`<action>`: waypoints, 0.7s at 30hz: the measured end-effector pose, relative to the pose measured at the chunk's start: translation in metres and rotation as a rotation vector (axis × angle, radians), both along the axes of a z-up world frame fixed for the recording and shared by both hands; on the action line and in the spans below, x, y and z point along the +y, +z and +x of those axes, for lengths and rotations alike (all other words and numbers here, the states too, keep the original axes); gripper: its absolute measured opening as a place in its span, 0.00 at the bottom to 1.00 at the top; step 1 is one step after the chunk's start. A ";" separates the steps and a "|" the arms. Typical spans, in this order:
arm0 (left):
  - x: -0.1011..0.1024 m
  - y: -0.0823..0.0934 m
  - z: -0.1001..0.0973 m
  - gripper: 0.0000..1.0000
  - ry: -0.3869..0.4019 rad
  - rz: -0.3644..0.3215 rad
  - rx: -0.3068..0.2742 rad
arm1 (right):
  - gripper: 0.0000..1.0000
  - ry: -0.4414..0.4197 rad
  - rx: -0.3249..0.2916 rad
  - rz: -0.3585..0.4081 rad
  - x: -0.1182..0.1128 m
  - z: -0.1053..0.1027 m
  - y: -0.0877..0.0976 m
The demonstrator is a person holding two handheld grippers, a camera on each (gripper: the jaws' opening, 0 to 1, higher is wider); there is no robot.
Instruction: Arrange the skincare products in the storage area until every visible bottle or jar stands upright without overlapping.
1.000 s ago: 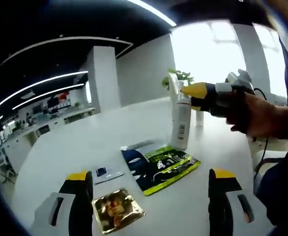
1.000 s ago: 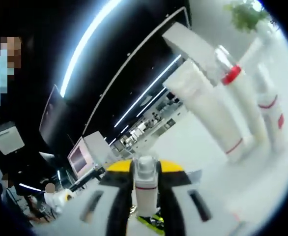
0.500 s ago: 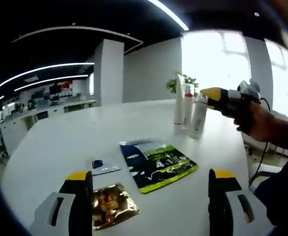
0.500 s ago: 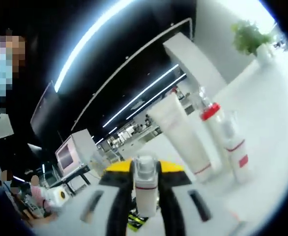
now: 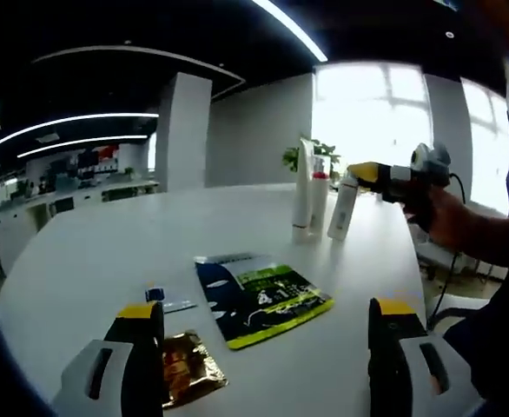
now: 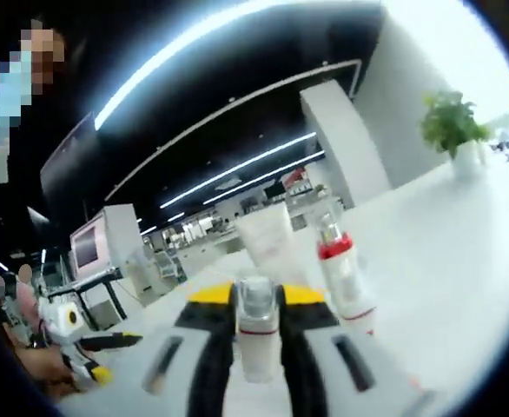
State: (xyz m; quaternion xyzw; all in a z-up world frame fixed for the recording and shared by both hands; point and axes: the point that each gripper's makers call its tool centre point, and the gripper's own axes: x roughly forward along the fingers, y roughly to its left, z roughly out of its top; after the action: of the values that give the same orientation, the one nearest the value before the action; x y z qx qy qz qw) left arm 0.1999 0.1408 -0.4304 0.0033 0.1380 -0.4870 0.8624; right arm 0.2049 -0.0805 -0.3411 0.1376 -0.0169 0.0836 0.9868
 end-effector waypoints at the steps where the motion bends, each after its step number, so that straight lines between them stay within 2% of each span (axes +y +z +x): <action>1: -0.004 0.007 -0.004 1.00 -0.023 -0.026 -0.016 | 0.18 -0.003 0.003 -0.016 0.000 0.000 -0.001; 3: -0.011 0.022 -0.010 1.00 -0.061 -0.083 -0.062 | 0.18 -0.009 0.009 -0.057 0.000 0.001 -0.002; 4: -0.016 0.035 -0.015 1.00 -0.095 -0.125 -0.121 | 0.18 -0.009 0.010 -0.067 0.001 0.001 -0.003; 5: -0.019 0.042 -0.020 1.00 -0.121 -0.146 -0.154 | 0.18 -0.010 0.013 -0.079 0.001 0.002 -0.004; 7: -0.025 0.053 -0.030 1.00 -0.168 -0.176 -0.200 | 0.18 -0.012 0.015 -0.103 0.001 0.003 -0.005; 9: -0.026 0.058 -0.032 1.00 -0.172 -0.165 -0.259 | 0.18 -0.015 0.017 -0.118 0.000 0.004 -0.006; 13: -0.030 0.054 -0.037 1.00 -0.206 -0.155 -0.242 | 0.18 -0.015 0.020 -0.136 0.000 0.007 -0.007; 19: -0.032 0.052 -0.038 1.00 -0.216 -0.141 -0.253 | 0.18 -0.017 0.024 -0.185 -0.002 0.014 -0.006; 21: -0.032 0.049 -0.037 1.00 -0.218 -0.128 -0.236 | 0.18 -0.015 0.028 -0.196 -0.002 0.016 -0.007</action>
State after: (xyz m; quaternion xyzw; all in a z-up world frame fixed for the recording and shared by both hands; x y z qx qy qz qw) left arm 0.1631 0.1087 -0.3818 0.0204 0.0031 -0.5818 0.8131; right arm 0.2210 -0.0827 -0.3482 0.0415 0.0041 0.0753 0.9963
